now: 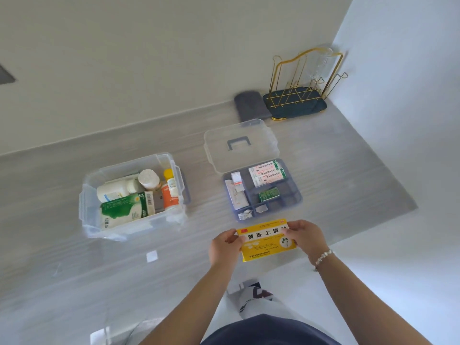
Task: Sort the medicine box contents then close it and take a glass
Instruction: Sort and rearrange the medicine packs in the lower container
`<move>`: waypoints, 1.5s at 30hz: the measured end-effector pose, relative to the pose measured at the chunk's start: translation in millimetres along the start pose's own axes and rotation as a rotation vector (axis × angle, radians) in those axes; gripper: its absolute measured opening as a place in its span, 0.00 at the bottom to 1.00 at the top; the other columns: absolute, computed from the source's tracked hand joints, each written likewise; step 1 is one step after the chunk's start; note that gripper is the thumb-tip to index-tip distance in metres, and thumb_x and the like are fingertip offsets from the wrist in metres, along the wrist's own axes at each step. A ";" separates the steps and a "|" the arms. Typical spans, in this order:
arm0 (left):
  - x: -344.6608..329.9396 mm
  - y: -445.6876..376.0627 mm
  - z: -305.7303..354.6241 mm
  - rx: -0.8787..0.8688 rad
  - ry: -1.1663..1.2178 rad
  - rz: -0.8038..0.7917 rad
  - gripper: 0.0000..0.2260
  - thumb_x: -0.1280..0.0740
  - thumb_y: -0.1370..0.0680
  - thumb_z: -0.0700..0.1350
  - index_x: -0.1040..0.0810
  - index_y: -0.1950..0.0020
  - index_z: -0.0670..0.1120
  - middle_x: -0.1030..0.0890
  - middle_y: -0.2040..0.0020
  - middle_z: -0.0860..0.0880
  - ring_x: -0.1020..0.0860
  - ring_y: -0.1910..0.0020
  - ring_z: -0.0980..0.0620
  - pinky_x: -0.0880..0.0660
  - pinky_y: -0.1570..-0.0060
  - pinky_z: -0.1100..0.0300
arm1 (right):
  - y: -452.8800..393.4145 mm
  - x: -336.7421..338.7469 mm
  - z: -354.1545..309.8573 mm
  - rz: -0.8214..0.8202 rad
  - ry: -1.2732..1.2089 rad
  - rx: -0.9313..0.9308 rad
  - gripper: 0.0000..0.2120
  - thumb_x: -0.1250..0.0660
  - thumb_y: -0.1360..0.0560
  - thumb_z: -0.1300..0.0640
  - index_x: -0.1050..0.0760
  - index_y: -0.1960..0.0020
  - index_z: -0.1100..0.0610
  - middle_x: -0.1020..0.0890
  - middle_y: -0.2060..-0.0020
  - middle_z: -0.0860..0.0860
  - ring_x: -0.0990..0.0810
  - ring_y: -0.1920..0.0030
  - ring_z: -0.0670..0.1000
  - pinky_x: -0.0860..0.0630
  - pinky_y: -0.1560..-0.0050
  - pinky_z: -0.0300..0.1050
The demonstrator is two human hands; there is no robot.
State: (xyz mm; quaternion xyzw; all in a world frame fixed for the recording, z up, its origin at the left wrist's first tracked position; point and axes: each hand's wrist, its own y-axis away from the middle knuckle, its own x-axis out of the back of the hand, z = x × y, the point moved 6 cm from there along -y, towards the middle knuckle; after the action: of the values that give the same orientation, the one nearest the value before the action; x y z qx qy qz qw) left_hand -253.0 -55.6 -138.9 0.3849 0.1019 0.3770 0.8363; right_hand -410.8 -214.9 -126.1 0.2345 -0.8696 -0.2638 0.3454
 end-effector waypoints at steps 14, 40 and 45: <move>-19.2 -11.3 1.9 0.017 -0.065 0.254 0.19 0.29 0.27 0.44 0.26 0.37 0.45 0.16 0.48 0.48 0.18 0.55 0.50 0.20 0.52 0.53 | -32.3 -1.2 -8.2 -0.021 0.113 0.131 0.09 0.33 0.29 0.55 0.19 0.51 0.54 0.15 0.57 0.50 0.21 0.65 0.43 0.31 0.74 0.29; 147.5 44.5 115.1 -0.503 -0.067 0.306 0.11 0.40 0.23 0.41 0.24 0.55 0.57 0.18 0.57 0.54 0.19 0.57 0.53 0.25 0.55 0.58 | 81.6 -121.7 -188.0 -0.231 -0.223 0.553 0.04 0.30 0.29 0.58 0.19 0.54 0.55 0.18 0.63 0.48 0.20 0.60 0.48 0.23 0.53 0.44; 204.3 25.3 119.3 -0.476 -0.153 0.345 0.10 0.40 0.23 0.41 0.22 0.52 0.54 0.19 0.56 0.55 0.23 0.57 0.59 0.30 0.59 0.69 | 92.1 -167.5 -213.7 -0.256 -0.240 0.551 0.04 0.29 0.30 0.59 0.20 0.56 0.51 0.16 0.62 0.49 0.20 0.62 0.45 0.22 0.55 0.40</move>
State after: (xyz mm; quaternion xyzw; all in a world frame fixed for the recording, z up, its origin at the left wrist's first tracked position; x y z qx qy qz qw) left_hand -70.0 32.2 -14.6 0.2171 -0.1197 0.4966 0.8318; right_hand -167.6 -110.3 -15.9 0.3939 -0.9061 -0.0857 0.1282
